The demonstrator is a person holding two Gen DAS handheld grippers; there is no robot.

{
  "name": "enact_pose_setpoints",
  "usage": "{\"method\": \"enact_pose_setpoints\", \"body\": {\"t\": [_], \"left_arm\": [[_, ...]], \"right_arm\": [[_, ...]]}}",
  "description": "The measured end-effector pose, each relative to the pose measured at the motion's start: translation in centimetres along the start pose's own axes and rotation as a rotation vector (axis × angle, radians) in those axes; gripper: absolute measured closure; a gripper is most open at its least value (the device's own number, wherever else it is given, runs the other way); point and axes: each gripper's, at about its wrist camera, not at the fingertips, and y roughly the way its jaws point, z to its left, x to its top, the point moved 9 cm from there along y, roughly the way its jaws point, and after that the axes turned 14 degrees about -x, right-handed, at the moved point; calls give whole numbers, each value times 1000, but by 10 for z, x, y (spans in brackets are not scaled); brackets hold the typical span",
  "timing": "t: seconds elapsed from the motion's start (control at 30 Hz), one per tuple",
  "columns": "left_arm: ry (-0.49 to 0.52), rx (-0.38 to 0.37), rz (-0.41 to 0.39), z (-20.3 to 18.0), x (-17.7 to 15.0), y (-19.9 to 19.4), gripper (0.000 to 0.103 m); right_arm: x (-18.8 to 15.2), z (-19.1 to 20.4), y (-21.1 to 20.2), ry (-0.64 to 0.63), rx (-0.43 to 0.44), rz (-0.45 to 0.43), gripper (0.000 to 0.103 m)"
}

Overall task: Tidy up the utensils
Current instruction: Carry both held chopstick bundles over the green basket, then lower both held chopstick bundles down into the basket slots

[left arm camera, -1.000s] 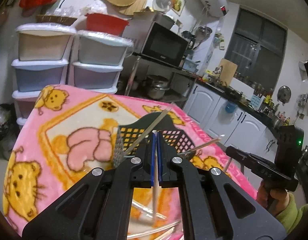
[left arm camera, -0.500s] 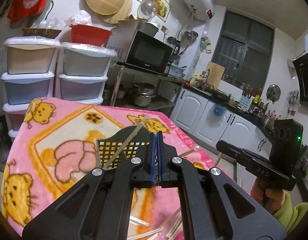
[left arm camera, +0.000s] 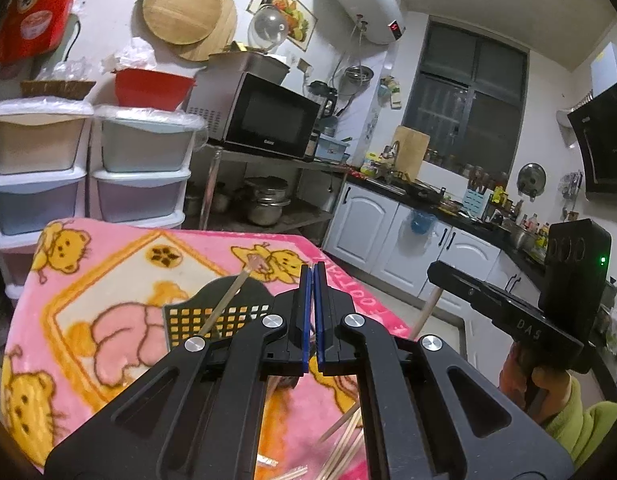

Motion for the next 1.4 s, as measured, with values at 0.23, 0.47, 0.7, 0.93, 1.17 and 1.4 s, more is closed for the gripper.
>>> {"method": "enact_pose_setpoints", "body": {"t": [0.23, 0.47, 0.7, 0.93, 1.17, 1.4], "left_arm": [[12, -19, -11, -8, 14, 3, 103], [32, -27, -32, -14, 29, 7, 103], [51, -23, -52, -14, 49, 12, 103], [61, -12, -58, -9, 66, 21, 103], [73, 3, -61, -3, 82, 32, 103], [72, 14, -58, 3, 85, 41, 103]], "right_arm": [[14, 1, -5, 0, -4, -34, 98], [33, 3, -10, -6, -7, -86, 98], [59, 6, -13, -19, -9, -141, 98], [82, 10, -8, -42, -19, -176, 98], [103, 12, 4, -58, -34, -197, 98], [115, 11, 19, -57, -58, -216, 98]]}}
